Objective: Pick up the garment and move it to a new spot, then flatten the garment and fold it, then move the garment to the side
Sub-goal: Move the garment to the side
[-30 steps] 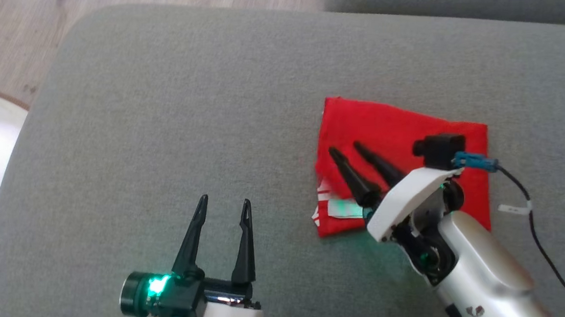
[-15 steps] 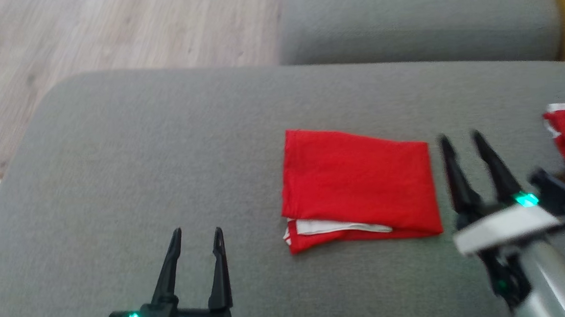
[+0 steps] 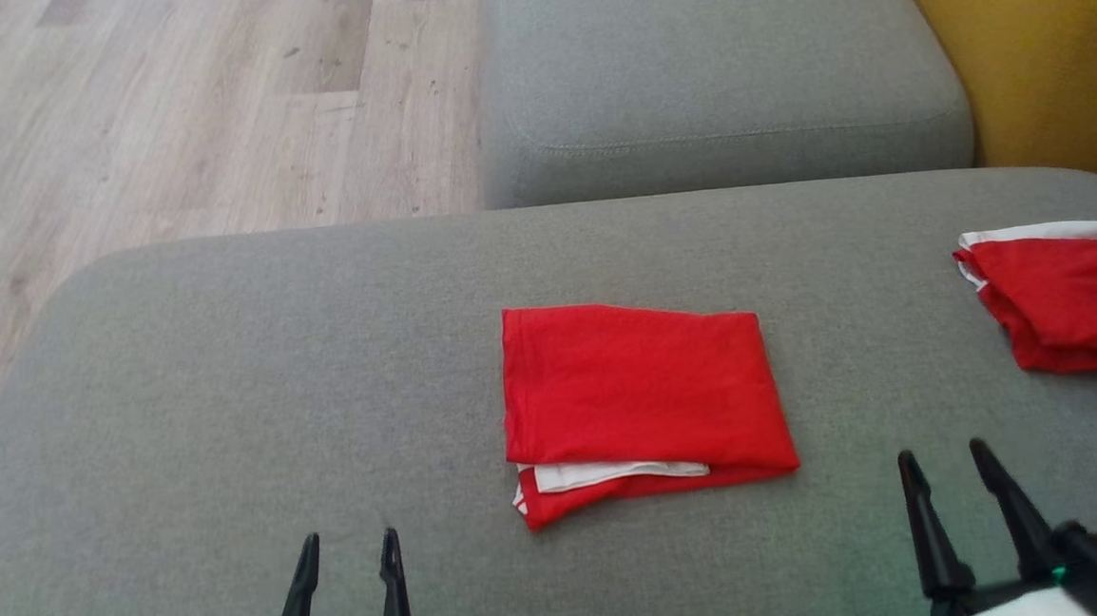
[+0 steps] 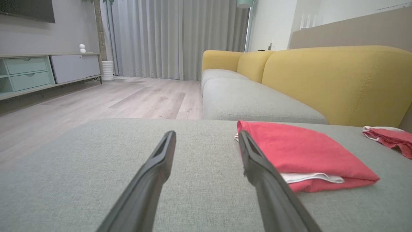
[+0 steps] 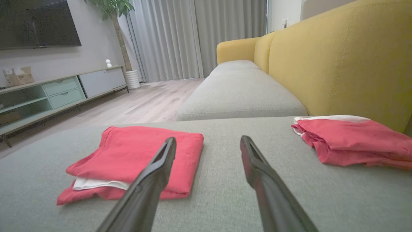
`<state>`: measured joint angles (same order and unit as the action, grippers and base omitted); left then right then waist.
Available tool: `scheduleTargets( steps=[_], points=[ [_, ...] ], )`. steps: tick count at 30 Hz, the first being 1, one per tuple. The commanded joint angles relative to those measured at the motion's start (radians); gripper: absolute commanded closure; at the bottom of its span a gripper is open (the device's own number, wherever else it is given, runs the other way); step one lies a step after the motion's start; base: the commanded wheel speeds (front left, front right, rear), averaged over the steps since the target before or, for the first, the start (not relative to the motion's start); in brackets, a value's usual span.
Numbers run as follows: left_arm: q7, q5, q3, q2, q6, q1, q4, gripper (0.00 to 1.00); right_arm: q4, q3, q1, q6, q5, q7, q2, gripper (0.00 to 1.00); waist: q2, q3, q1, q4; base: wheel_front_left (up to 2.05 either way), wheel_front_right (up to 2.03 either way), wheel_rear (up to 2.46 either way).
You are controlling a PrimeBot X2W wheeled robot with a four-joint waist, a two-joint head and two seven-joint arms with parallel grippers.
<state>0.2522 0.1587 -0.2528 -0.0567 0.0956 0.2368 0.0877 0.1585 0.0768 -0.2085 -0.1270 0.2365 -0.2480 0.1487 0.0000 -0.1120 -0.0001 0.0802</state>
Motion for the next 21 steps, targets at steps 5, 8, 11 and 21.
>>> scheduleTargets(
  steps=[5, 8, 11, 21],
  points=[
    [0.01, -0.017, 0.053, 0.006, -0.01, -0.025, -0.042, 0.0, -0.053, 0.007, 0.026, -0.004, -0.019, -0.014, -0.004, 0.0, 0.0, 0.001, 0.0001, 0.001, 0.0, 0.0, 0.0],
    [0.01, -0.02, 0.06, 0.006, -0.012, -0.029, -0.042, 0.0, -0.051, 0.011, 0.026, -0.004, -0.025, -0.014, -0.007, 0.0, 0.0, 0.004, 0.0001, 0.002, 0.0, 0.0, 0.0],
    [0.01, -0.021, 0.063, 0.006, -0.012, -0.035, -0.042, 0.0, -0.049, 0.012, 0.028, -0.004, -0.029, -0.014, -0.008, 0.0, 0.0, 0.006, 0.0001, 0.002, 0.0, 0.0, 0.0],
    [0.01, -0.021, 0.074, 0.006, -0.01, -0.035, -0.038, 0.0, -0.041, 0.001, 0.043, -0.004, 0.0, -0.014, -0.017, 0.0, 0.0, 0.011, 0.0001, -0.014, 0.0, 0.0, 0.0]
  ],
)
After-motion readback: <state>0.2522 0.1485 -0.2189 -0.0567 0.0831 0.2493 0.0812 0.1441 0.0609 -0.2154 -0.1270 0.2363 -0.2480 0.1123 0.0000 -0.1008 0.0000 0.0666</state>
